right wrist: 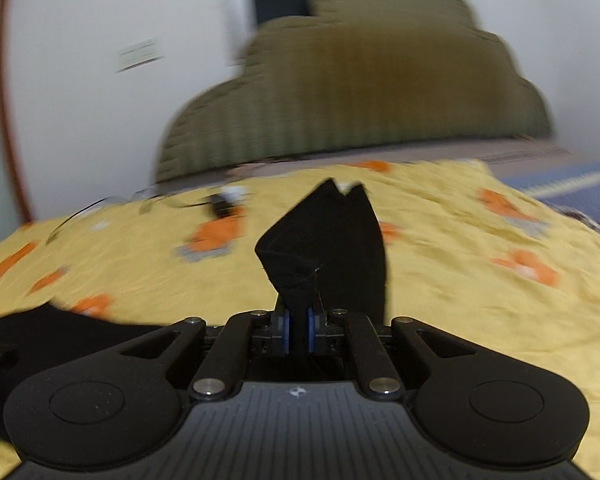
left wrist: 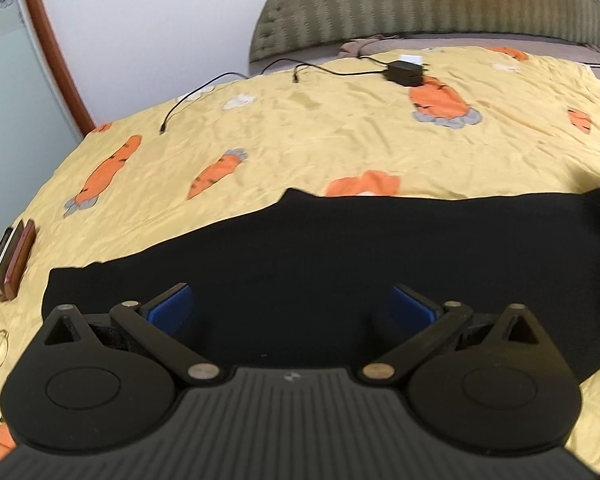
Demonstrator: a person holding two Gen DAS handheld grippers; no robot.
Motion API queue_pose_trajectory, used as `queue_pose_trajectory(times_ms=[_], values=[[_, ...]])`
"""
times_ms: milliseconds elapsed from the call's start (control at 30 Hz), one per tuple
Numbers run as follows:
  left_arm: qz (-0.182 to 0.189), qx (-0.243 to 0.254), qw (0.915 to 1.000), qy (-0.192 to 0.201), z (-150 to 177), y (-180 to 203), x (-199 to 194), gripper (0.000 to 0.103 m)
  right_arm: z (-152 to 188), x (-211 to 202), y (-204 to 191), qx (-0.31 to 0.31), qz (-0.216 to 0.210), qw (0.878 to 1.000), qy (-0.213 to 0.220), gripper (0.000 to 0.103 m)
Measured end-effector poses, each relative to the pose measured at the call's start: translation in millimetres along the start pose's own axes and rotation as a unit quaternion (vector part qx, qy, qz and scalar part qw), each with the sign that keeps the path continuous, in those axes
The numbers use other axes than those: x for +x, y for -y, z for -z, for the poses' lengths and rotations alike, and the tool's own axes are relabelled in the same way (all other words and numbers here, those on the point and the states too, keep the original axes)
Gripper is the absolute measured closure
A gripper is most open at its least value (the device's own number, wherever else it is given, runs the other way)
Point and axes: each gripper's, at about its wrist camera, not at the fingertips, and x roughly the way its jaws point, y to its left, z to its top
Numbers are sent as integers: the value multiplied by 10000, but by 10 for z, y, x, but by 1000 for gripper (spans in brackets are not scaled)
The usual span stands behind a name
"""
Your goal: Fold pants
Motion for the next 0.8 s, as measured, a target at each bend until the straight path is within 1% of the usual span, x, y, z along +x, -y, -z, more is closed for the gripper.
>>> queue_pose_trajectory(times_ms=[100, 167, 233, 300, 367, 433, 500, 567, 600, 633, 667, 700, 733, 800], values=[[-80, -128, 9999, -83, 27, -98, 48, 0, 148, 43, -535, -451, -590, 9971, -158, 95], [-99, -214, 9996, -143, 44, -155, 85, 0, 314, 122, -917, -911, -956, 9903, -422, 96], [-121, -249, 9994, -190, 66, -207, 100, 0, 496, 194, -1225, -1329, -1147, 9823, -653, 95], [-139, -259, 9994, -172, 78, -248, 96, 0, 630, 223, -1430, -1674, -1174, 9759, -764, 96], [-165, -270, 9994, -173, 83, -289, 111, 0, 678, 214, -1542, -1898, -1139, 9724, -740, 96], [-153, -307, 9992, -208, 80, -320, 137, 0, 666, 214, -1575, -1898, -1148, 9723, -731, 95], [-132, -348, 9990, -254, 87, -344, 161, 0, 661, 249, -1623, -1926, -1175, 9707, -824, 95], [-120, -373, 9989, -256, 88, -367, 167, 0, 676, 279, -1671, -2001, -1109, 9696, -865, 93], [-109, -378, 9989, -256, 91, -379, 163, 0, 695, 300, -1694, -2055, -1101, 9678, -950, 88], [-105, -380, 9989, -257, 94, -392, 158, 0, 729, 299, -1712, -2127, -1108, 9647, -1088, 85], [-104, -370, 9989, -255, 93, -402, 157, 0, 761, 249, -1723, -2218, -1113, 9623, -1117, 83], [-105, -352, 9990, -245, 92, -416, 151, 0, 742, 195, -1728, -2300, -1167, 9594, -1138, 76], [-112, -331, 9991, -222, 93, -436, 143, 0, 708, 133, -1712, -2313, -1335, 9564, -1185, 71], [-130, -332, 9992, -206, 84, -474, 148, 0, 602, -22, -1617, -2080, -1836, 9540, -1137, 71]])
